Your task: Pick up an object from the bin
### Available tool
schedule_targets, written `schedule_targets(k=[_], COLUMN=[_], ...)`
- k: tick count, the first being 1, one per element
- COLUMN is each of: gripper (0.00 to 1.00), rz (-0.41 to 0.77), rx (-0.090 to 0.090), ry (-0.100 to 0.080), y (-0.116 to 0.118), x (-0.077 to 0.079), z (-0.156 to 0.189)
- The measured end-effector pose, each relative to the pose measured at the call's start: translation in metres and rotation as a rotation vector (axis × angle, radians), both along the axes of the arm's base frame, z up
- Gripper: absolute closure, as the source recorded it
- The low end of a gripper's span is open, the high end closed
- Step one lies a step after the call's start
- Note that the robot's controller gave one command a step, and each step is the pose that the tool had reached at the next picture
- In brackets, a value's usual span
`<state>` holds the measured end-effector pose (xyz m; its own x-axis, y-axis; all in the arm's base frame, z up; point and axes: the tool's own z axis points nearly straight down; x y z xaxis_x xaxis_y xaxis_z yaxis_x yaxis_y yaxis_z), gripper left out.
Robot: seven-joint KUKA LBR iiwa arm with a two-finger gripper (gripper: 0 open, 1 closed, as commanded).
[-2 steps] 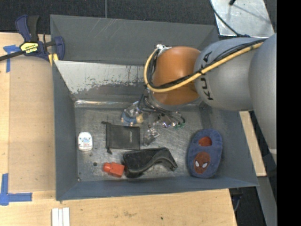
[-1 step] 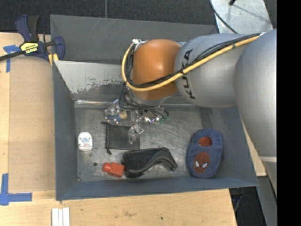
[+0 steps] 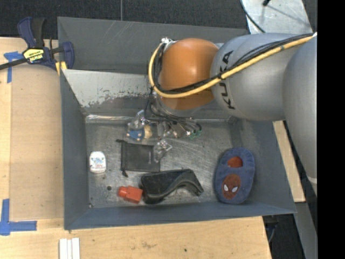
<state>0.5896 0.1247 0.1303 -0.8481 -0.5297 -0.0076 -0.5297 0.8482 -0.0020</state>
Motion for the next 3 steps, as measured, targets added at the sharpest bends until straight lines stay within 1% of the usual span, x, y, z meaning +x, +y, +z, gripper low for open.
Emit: schedule_targets(k=[1, 2, 3], gripper=[0.0, 0.0, 1.0], rz=[0.154, 0.152, 0.149], rx=[0.004, 0.002, 0.002], ry=[-0.008, -0.002, -0.006], y=[0.0041, 0.0055, 0.0055], x=[0.0105, 0.0131, 0.0146], z=[-0.0551, -0.0519, -0.05])
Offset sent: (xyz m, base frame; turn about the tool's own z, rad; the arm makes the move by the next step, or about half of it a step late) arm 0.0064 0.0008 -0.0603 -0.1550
